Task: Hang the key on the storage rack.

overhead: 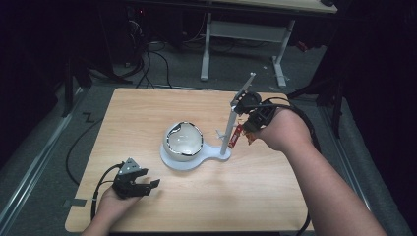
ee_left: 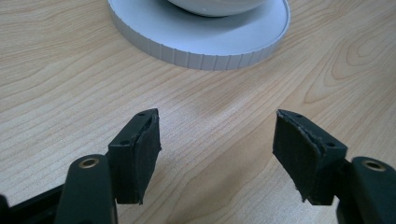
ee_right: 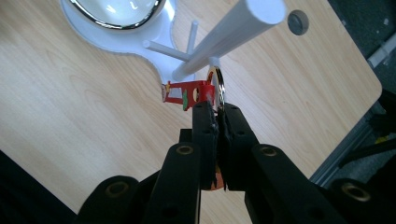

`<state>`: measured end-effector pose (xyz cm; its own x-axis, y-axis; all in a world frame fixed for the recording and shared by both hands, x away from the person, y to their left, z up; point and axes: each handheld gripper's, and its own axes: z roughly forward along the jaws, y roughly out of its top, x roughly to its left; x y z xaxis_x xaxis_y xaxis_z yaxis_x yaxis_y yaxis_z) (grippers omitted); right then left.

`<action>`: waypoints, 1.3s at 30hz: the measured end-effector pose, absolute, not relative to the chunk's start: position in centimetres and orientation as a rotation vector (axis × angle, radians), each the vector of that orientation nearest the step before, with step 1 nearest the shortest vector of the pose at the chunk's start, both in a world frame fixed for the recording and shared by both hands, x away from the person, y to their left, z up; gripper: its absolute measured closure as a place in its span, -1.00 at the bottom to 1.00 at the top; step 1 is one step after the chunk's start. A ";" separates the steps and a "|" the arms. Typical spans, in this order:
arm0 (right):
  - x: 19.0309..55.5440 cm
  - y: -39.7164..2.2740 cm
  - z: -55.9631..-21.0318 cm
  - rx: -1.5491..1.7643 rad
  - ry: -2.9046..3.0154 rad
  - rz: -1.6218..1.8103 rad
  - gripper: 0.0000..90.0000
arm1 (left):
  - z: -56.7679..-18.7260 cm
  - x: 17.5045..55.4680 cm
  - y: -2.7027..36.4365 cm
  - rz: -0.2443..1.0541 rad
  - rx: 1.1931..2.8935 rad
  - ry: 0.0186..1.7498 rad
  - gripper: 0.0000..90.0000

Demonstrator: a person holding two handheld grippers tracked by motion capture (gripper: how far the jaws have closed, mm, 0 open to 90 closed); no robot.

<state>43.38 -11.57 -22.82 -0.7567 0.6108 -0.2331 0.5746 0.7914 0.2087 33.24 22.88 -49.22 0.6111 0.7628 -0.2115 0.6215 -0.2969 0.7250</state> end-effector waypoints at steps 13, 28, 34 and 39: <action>45.1 -12.6 -23.1 0.974 2.647 0.159 0.91 | -49.2 33.2 22.9 0.216 2.021 1.093 -0.28; 46.0 -12.7 -25.3 1.016 2.613 0.135 0.57 | -49.4 33.2 23.0 0.213 2.021 1.095 -0.28; 45.8 -13.1 -25.4 1.046 2.595 0.148 0.51 | -49.4 33.2 22.9 0.211 2.021 1.095 -0.28; 45.2 -14.2 -25.4 1.073 2.585 0.155 0.49 | -49.4 33.2 22.9 0.213 2.019 1.095 -0.28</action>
